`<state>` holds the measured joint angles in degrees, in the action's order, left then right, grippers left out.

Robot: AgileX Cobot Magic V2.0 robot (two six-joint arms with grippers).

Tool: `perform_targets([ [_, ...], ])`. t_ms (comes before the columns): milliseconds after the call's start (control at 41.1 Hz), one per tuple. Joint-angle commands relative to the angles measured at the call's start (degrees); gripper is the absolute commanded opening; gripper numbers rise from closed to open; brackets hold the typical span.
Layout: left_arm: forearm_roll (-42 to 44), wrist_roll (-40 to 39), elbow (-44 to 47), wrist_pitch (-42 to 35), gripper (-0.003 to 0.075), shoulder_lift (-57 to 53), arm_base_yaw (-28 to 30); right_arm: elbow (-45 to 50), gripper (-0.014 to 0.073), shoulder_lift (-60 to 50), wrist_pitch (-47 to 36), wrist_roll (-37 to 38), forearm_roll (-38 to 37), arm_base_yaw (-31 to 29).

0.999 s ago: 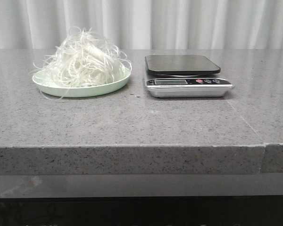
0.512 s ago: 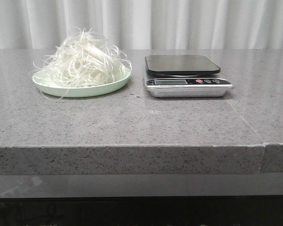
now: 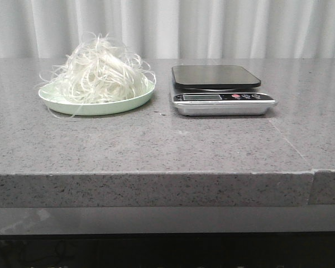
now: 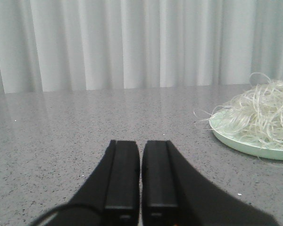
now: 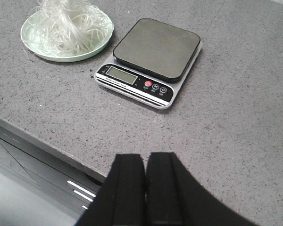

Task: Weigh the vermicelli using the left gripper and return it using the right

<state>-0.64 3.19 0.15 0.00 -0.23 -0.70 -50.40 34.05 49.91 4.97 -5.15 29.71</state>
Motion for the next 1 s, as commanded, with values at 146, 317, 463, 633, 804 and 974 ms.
perform_targets([
  [146,-0.5,-0.6,0.4,-4.8,0.0142,-1.1,0.0,4.8,0.0159,-4.3,-7.8,-0.4,-0.3,-7.1],
  [317,-0.5,-0.6,0.4,-4.8,0.0142,-1.1,0.0,17.1,0.0159,-14.1,-20.6,-0.4,-0.3,-16.8],
  [463,-0.5,-0.6,0.4,-4.8,0.0142,-1.1,0.0,27.0,0.0159,-23.0,-29.1,-0.4,-0.3,-22.2],
  [633,-0.5,-0.6,0.4,-4.8,0.0142,-1.1,0.0,36.0,0.0159,-30.1,-35.8,-0.4,-0.3,-25.6],
  [804,-0.5,-0.6,0.4,-4.8,0.0142,-1.1,0.0,42.9,0.0159,-33.4,-45.0,-0.4,2.0,-27.0],
  [974,-0.5,-0.6,0.4,-4.8,0.0142,-1.1,0.0,48.5,0.0159,-35.5,-50.8,-0.4,3.9,-27.3],
])
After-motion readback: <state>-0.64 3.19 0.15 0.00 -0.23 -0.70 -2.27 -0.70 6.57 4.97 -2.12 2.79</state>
